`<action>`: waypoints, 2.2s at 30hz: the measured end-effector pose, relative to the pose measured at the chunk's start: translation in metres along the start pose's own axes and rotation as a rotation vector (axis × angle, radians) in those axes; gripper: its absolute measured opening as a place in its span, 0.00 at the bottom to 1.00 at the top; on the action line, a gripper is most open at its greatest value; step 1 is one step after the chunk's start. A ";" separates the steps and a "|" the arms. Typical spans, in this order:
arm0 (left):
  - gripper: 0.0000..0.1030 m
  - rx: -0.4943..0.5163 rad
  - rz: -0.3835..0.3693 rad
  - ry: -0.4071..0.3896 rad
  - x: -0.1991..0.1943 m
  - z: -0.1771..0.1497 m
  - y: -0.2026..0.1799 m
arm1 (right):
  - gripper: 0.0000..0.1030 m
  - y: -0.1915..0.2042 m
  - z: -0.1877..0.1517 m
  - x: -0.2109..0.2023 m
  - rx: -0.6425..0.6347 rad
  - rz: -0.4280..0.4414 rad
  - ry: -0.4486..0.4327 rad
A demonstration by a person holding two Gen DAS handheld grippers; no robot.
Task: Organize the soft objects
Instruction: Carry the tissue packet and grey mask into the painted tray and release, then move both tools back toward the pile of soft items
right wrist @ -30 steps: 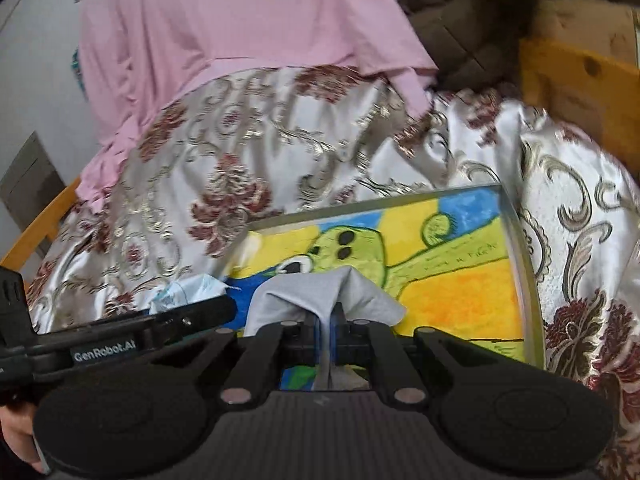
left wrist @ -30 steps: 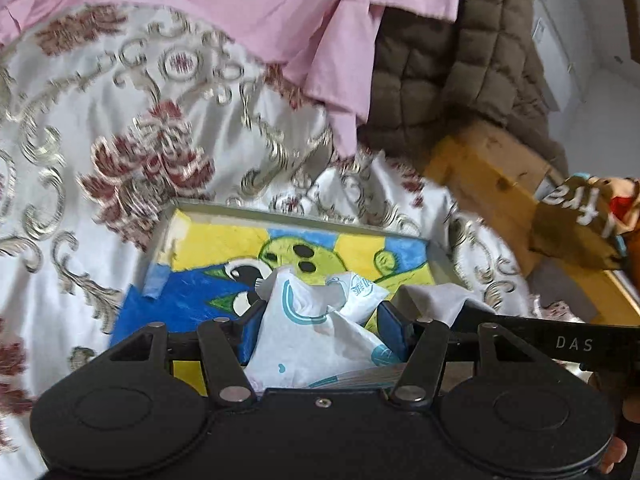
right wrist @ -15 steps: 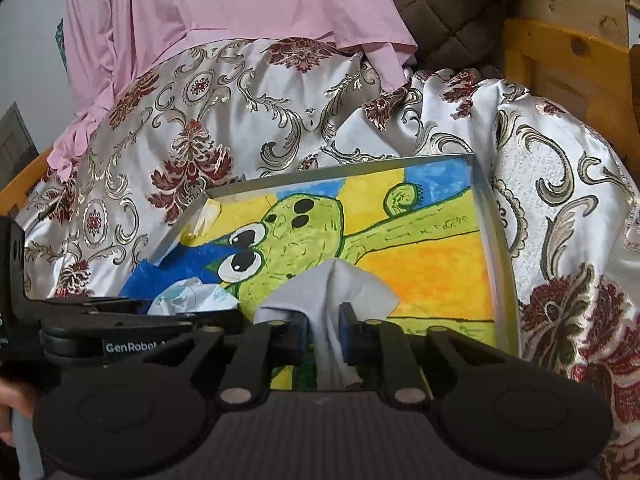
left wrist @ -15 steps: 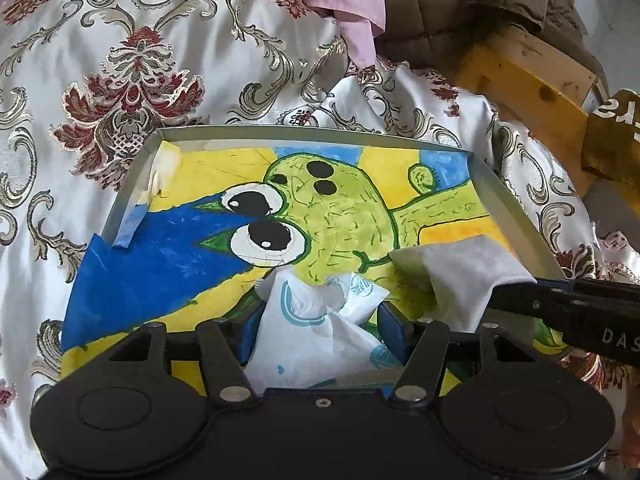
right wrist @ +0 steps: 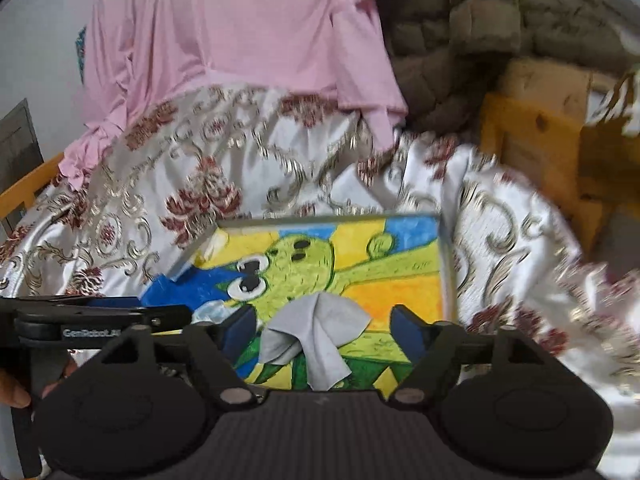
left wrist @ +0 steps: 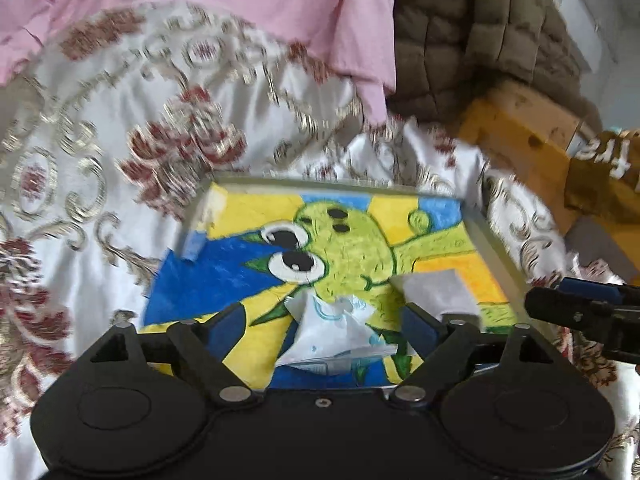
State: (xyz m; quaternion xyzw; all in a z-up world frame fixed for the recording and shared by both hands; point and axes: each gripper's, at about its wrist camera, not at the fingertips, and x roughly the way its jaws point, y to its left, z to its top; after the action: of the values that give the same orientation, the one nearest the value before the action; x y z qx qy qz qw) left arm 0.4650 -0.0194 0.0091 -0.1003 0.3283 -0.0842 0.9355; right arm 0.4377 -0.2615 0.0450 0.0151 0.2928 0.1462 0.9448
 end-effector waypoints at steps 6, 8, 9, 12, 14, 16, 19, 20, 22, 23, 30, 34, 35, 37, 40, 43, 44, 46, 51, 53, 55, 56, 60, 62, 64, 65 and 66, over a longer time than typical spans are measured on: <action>0.95 -0.004 0.011 -0.162 -0.071 -0.011 -0.008 | 0.95 0.018 -0.004 -0.066 -0.031 -0.010 -0.116; 0.97 -0.003 0.005 -0.208 -0.093 -0.014 -0.010 | 0.99 0.023 -0.007 -0.086 -0.034 -0.021 -0.145; 0.97 -0.001 -0.001 -0.224 -0.104 -0.016 -0.012 | 1.00 0.026 -0.008 -0.095 -0.035 -0.026 -0.159; 0.99 -0.008 -0.014 -0.272 -0.136 -0.024 -0.016 | 1.00 0.035 -0.015 -0.125 -0.043 -0.039 -0.214; 0.99 -0.012 -0.026 -0.298 -0.157 -0.031 -0.017 | 1.00 0.041 -0.022 -0.142 -0.054 -0.046 -0.237; 0.99 -0.015 -0.036 -0.322 -0.176 -0.040 -0.018 | 1.00 0.048 -0.030 -0.158 -0.075 -0.048 -0.249; 0.99 -0.018 -0.042 -0.344 -0.201 -0.053 -0.018 | 1.00 0.060 -0.042 -0.180 -0.094 -0.053 -0.262; 0.99 -0.020 -0.045 -0.351 -0.209 -0.058 -0.019 | 1.00 0.064 -0.046 -0.188 -0.096 -0.054 -0.268; 0.99 -0.023 -0.046 -0.367 -0.225 -0.070 -0.020 | 1.00 0.071 -0.055 -0.202 -0.096 -0.050 -0.275; 0.99 -0.018 -0.046 -0.374 -0.231 -0.075 -0.022 | 1.00 0.074 -0.059 -0.208 -0.097 -0.052 -0.276; 0.99 -0.005 -0.046 -0.402 -0.274 -0.113 -0.028 | 1.00 0.094 -0.088 -0.248 -0.136 -0.067 -0.300; 0.99 0.004 -0.048 -0.400 -0.292 -0.133 -0.031 | 1.00 0.105 -0.106 -0.265 -0.174 -0.081 -0.312; 0.99 0.012 -0.048 -0.399 -0.297 -0.138 -0.032 | 1.00 0.108 -0.110 -0.269 -0.181 -0.082 -0.313; 0.99 0.027 -0.046 -0.399 -0.304 -0.147 -0.033 | 1.00 0.113 -0.119 -0.276 -0.192 -0.083 -0.312; 0.99 0.049 -0.047 -0.389 -0.313 -0.160 -0.035 | 1.00 0.117 -0.129 -0.285 -0.185 -0.080 -0.306; 0.99 0.073 -0.044 -0.385 -0.321 -0.171 -0.035 | 1.00 0.122 -0.138 -0.291 -0.169 -0.095 -0.284; 0.99 0.079 -0.044 -0.384 -0.323 -0.175 -0.035 | 1.00 0.123 -0.142 -0.292 -0.164 -0.098 -0.272; 0.99 0.092 -0.044 -0.381 -0.326 -0.182 -0.035 | 1.00 0.125 -0.150 -0.295 -0.146 -0.096 -0.263; 0.99 0.120 -0.045 -0.353 -0.327 -0.199 -0.032 | 1.00 0.124 -0.168 -0.296 -0.094 -0.088 -0.233; 0.99 0.126 -0.047 -0.334 -0.325 -0.204 -0.030 | 1.00 0.122 -0.175 -0.294 -0.086 -0.093 -0.219; 0.99 0.133 -0.047 -0.310 -0.322 -0.209 -0.027 | 1.00 0.120 -0.180 -0.290 -0.079 -0.099 -0.205; 0.99 0.138 -0.047 -0.296 -0.319 -0.212 -0.025 | 1.00 0.119 -0.182 -0.288 -0.075 -0.100 -0.198; 0.99 0.151 -0.053 -0.240 -0.306 -0.221 -0.019 | 1.00 0.112 -0.190 -0.276 -0.052 -0.104 -0.165; 0.99 0.162 -0.058 -0.217 -0.300 -0.225 -0.017 | 1.00 0.109 -0.195 -0.269 -0.048 -0.109 -0.147; 0.99 0.187 -0.066 -0.192 -0.293 -0.228 -0.016 | 1.00 0.106 -0.201 -0.261 -0.044 -0.113 -0.126; 0.99 0.201 -0.070 -0.179 -0.289 -0.230 -0.016 | 1.00 0.104 -0.203 -0.257 -0.041 -0.113 -0.115; 0.99 0.215 -0.074 -0.165 -0.285 -0.232 -0.018 | 1.00 0.101 -0.206 -0.253 -0.035 -0.114 -0.104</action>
State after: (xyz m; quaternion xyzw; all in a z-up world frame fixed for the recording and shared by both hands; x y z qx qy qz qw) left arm 0.0977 -0.0036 0.0067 -0.0178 0.2356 -0.1446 0.9609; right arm 0.0970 -0.2487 0.0247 -0.0104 0.2410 0.0965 0.9657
